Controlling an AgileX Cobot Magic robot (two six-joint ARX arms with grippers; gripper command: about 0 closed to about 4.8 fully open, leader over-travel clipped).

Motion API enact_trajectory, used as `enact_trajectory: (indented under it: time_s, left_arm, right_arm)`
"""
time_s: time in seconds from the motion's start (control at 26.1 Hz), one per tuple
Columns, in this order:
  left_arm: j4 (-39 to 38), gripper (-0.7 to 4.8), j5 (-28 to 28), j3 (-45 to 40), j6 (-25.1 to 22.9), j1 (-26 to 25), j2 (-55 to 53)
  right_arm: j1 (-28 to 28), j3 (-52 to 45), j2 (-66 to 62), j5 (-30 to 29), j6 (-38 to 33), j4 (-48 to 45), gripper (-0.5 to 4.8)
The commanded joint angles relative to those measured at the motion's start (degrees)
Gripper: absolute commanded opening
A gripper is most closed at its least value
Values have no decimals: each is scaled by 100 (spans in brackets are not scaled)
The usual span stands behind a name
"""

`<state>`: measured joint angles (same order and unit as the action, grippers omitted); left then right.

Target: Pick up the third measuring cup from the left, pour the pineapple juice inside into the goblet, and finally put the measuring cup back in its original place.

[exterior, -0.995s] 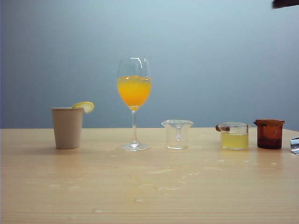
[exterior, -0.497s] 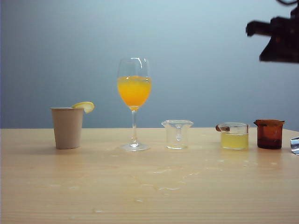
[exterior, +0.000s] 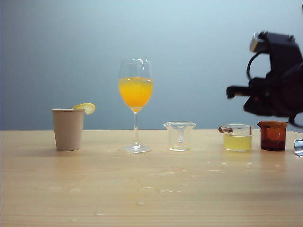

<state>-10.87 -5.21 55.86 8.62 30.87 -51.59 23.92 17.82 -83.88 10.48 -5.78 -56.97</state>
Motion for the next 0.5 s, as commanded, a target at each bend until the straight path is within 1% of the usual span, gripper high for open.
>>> enact_trajectory:
  time_s: [0.04, 0.08, 0.11, 0.31, 0.38, 0.5]
  left_arm:
    - [116, -5, -118, 42, 0, 4, 11]
    - [116, -5, -149, 42, -2, 4, 11]
    - [116, -5, -151, 42, 0, 4, 11]
    - [131, -5, -151, 42, -2, 4, 11]
    - [197, -5, -179, 42, 0, 4, 11]
    - [297, -5, -313, 42, 4, 4, 11]
  right_arm:
    - [-13, 83, -522, 33, -26, -774, 104]
    - [-13, 140, -723, 35, -33, -846, 341]
    - [-13, 195, -841, 35, -68, -861, 451]
    - [-116, 254, -990, 37, -94, -911, 450]
    - [-188, 264, -1091, 2, -249, -942, 450]
    - [-223, 328, -1285, -26, -243, -1008, 450]
